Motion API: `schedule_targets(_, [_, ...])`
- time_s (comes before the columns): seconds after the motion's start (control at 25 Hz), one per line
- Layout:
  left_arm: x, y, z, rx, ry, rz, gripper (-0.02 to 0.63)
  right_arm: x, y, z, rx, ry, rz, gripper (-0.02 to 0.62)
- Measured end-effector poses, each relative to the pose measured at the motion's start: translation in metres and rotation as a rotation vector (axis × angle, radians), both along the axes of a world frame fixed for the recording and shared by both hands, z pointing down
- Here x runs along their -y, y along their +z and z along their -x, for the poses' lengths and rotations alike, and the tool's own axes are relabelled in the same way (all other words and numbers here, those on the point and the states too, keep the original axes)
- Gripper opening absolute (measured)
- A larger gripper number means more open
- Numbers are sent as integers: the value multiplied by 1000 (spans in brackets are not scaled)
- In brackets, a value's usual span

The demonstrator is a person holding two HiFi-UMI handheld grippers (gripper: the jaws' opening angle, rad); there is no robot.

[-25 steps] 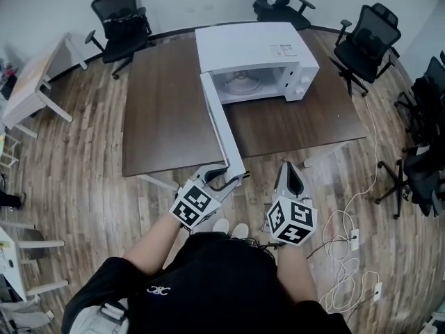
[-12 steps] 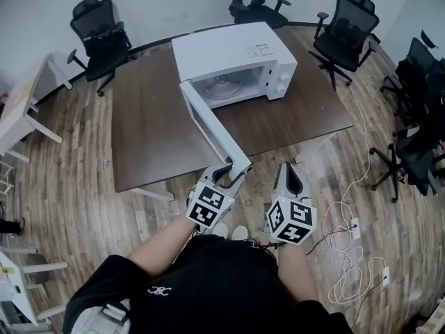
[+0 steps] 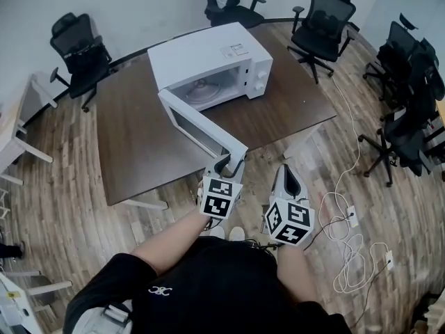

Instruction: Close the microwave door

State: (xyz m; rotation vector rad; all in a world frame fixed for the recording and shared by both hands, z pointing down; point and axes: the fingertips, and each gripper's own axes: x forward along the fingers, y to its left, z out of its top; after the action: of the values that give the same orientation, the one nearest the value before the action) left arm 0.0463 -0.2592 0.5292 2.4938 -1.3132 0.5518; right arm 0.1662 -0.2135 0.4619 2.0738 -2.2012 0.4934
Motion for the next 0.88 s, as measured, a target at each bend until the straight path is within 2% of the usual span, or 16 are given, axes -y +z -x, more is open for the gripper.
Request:
schedule_targets(0.48, [49, -2, -38, -13, -46, 16, 150, -4, 7, -20, -2, 33, 21, 8])
schedule_targets(0.88, [103, -2, -65, -17, -107, -25, 144, 3, 11, -46, -7, 71, 34, 8])
